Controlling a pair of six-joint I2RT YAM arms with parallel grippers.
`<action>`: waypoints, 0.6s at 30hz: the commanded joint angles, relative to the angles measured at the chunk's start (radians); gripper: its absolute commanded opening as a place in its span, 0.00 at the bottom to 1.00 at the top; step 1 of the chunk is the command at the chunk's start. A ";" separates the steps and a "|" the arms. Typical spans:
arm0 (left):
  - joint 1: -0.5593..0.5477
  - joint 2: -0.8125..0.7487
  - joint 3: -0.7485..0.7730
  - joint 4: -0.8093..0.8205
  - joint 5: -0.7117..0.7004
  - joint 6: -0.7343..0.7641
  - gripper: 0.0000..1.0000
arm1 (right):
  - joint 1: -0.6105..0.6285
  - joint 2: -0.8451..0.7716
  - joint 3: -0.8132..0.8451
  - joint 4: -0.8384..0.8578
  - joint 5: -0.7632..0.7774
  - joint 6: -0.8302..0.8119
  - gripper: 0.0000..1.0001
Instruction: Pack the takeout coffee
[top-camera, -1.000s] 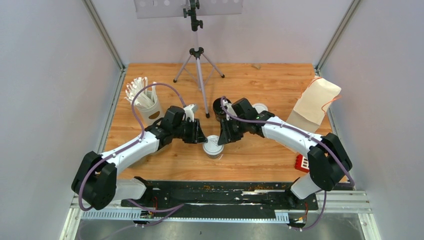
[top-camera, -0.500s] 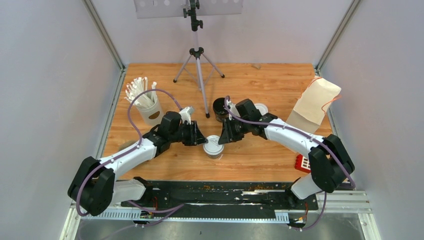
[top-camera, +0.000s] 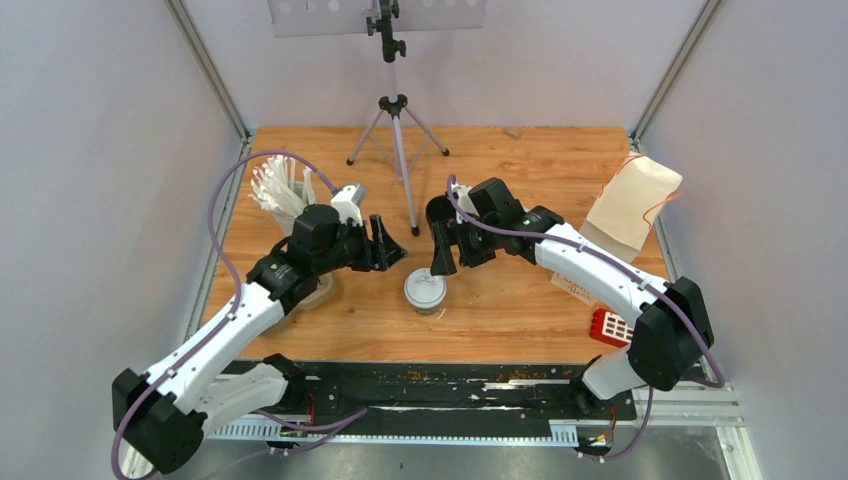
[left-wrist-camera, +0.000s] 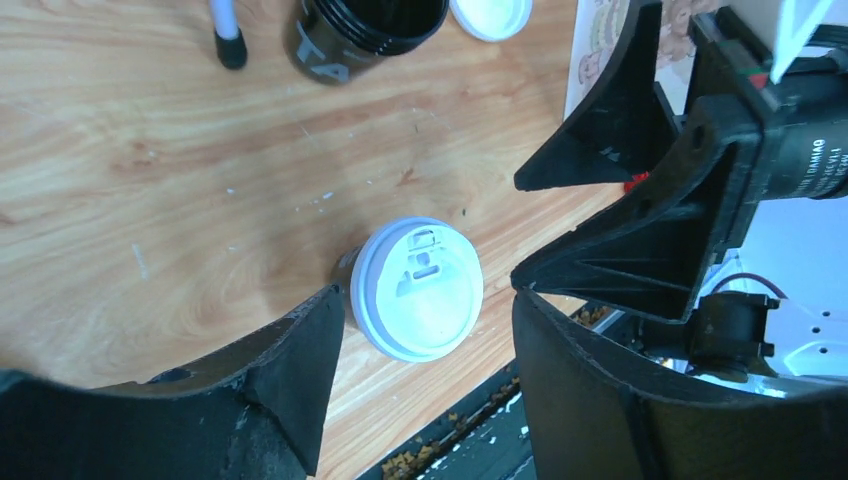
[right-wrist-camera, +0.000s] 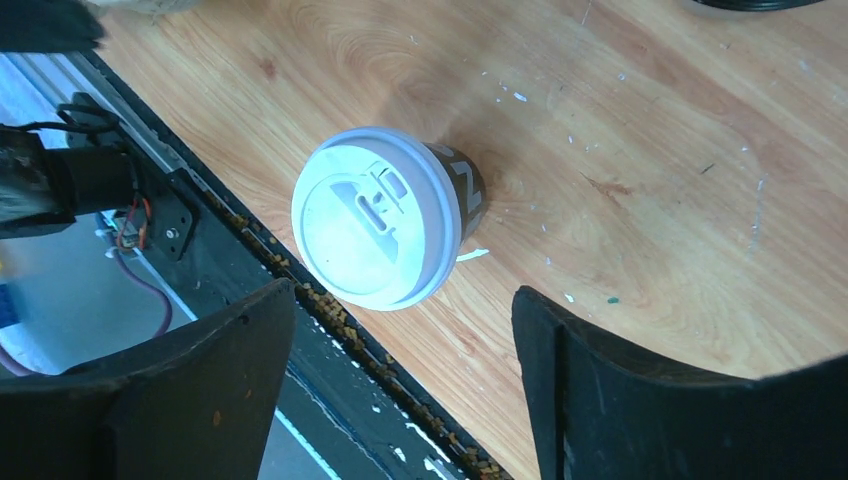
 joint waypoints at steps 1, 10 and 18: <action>-0.002 -0.101 0.057 -0.157 -0.076 0.081 0.73 | 0.064 -0.032 0.070 -0.061 0.123 -0.051 0.83; -0.002 -0.289 0.116 -0.434 -0.111 0.227 1.00 | 0.221 0.063 0.179 -0.124 0.362 -0.062 1.00; -0.002 -0.548 -0.023 -0.466 -0.121 0.316 1.00 | 0.282 0.157 0.251 -0.151 0.448 -0.056 0.99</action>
